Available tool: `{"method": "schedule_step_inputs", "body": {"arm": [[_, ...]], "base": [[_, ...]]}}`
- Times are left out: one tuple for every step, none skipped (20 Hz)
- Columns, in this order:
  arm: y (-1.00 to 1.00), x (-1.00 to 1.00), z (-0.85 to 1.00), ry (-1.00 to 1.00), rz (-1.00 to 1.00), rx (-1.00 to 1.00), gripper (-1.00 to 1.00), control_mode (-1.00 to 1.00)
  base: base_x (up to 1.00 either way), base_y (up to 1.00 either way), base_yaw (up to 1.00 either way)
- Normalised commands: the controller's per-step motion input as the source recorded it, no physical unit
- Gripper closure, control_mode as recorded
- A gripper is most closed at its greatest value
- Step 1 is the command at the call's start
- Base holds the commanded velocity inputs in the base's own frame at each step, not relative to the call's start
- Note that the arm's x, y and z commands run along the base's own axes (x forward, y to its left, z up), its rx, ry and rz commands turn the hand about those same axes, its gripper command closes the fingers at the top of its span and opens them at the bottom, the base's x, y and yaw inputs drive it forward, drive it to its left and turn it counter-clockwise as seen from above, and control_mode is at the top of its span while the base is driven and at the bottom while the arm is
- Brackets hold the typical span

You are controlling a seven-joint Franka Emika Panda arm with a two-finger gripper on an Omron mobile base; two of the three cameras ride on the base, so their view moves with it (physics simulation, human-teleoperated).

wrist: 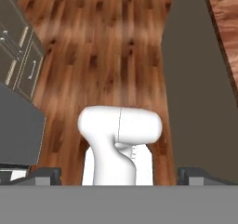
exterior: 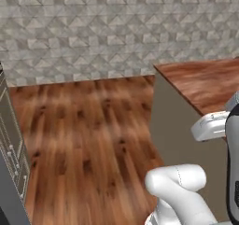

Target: Take the corn and lime out of the freezer and place them in the tupperware container on the counter. Then put the tupperware containing the vegetables back in the freezer.

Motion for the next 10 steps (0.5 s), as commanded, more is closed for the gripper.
{"method": "schedule_step_inputs", "body": {"arm": [[0.0,0.0,0.0,0.0,0.0,0.0,-1.0,1.0],[0.0,0.0,0.0,0.0,0.0,0.0,-1.0,1.0],[0.0,0.0,0.0,0.0,0.0,0.0,-1.0,1.0],[0.0,0.0,0.0,0.0,0.0,0.0,-1.0,1.0],[0.0,0.0,0.0,0.0,0.0,0.0,-1.0,1.0],[0.0,0.0,0.0,0.0,0.0,0.0,-1.0,1.0],[0.0,0.0,0.0,0.0,0.0,0.0,-1.0,1.0],[0.0,0.0,0.0,0.0,0.0,0.0,-1.0,1.0],[0.0,0.0,0.0,0.0,0.0,0.0,-1.0,1.0],[0.0,0.0,0.0,0.0,0.0,0.0,-1.0,1.0]], "base": [[1.0,0.23,0.54],[1.0,0.13,0.64],[0.91,0.06,0.71],[0.81,0.02,0.76],[0.78,0.02,0.77],[0.74,0.0,0.79],[0.69,0.0,0.81],[0.65,0.0,0.81],[0.57,0.06,0.82],[0.49,0.11,0.83]]}}
